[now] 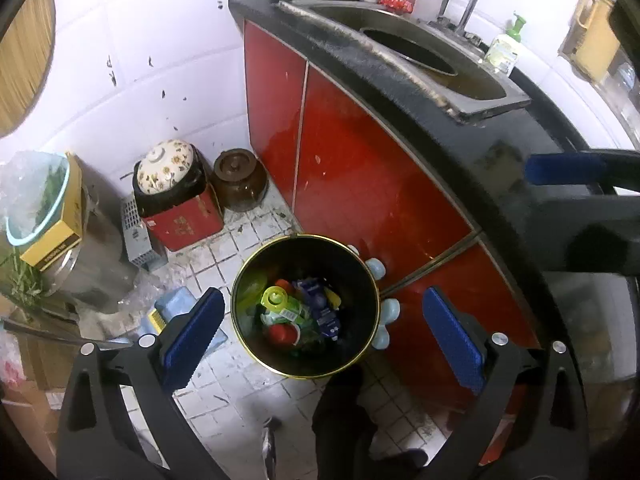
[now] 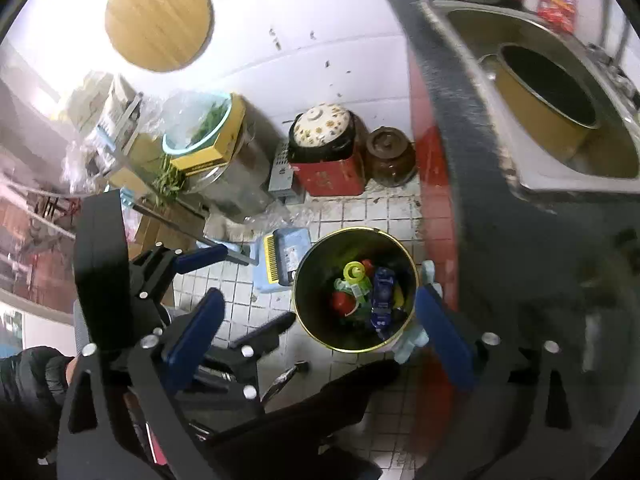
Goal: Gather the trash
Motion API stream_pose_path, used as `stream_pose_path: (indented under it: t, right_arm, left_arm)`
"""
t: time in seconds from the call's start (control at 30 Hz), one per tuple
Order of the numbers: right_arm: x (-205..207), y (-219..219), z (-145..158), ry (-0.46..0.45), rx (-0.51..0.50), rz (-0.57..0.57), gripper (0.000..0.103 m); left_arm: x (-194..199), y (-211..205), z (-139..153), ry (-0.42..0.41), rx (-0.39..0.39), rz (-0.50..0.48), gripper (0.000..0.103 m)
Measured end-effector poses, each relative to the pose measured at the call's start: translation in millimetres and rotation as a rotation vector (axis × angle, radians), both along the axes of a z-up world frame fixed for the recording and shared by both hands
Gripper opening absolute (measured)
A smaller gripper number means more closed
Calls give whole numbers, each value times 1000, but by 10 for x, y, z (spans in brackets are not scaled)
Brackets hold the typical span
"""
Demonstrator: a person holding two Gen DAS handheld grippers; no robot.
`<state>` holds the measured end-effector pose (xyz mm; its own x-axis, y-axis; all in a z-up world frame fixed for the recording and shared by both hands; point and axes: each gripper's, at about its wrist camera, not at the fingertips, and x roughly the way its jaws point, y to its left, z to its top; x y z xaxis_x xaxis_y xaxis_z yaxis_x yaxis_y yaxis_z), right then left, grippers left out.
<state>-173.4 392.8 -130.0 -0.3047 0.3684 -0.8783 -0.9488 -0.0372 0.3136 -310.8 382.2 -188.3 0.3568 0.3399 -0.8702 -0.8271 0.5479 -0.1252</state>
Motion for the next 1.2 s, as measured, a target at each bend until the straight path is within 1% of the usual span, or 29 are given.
stream_pose_path:
  t: [0.1, 0.17, 0.23, 0.3, 0.33, 0.43, 0.47, 0.5, 0.53, 0.6, 0.7, 0.73, 0.87, 0.97, 1.07, 1.2]
  right_arm:
    - [199, -257, 200, -5, 22, -64, 96]
    - [392, -519, 355, -23, 39, -126, 96]
    - [620, -815, 499, -36, 55, -196, 96]
    - [901, -1215, 632, -68, 66, -294, 96]
    - [1080, -1490, 713, -84, 76, -369, 96]
    - [1473, -2151, 857, -140, 81, -538, 96]
    - [1617, -2467, 915, -168, 83, -612, 96]
    - [1720, -2729, 956, -198, 80, -671, 96]
    - [1832, -3080, 1008, -242, 73, -758, 96]
    - [1958, -3568, 1068, -280, 60, -879, 96]
    - [2097, -4356, 1133, -316, 38, -1082, 96]
    - [2124, -4651, 1165, -327, 27, -1162, 96]
    - [2145, -5380, 1231, -356, 7, -1362, 96]
    - [2077, -5734, 1268, -358, 7, -1456, 96]
    - [1966, -5998, 1282, -363, 10, -1511, 96]
    - [1890, -6161, 1277, -363, 10, -1542, 96]
  left_arm:
    - [78, -72, 130, 1, 11, -13, 96]
    - [188, -147, 225, -3, -1, -44, 96]
    - [352, -242, 355, -23, 0, -92, 96]
    - [579, -380, 497, -29, 15, -151, 96]
    - [762, -484, 594, -38, 20, -202, 96]
    - [1296, -795, 836, -44, 53, -343, 96]
    - [1487, -918, 916, -48, 65, -398, 96]
    - [1627, -1012, 968, -44, 76, -433, 96]
    - [1840, -1159, 1041, -37, 91, -484, 96]
    - [2166, -1404, 1150, -41, 100, -560, 96]
    - [2633, -1868, 1307, -65, 96, -679, 96]
    - [2729, -1973, 1339, -67, 94, -706, 96]
    - [3099, -2517, 1468, -66, 83, -828, 96]
    - [3251, -2871, 1536, -71, 91, -914, 96]
    - [3303, -3173, 1549, -60, 118, -986, 96]
    - [3333, -3340, 1563, -49, 121, -1013, 96]
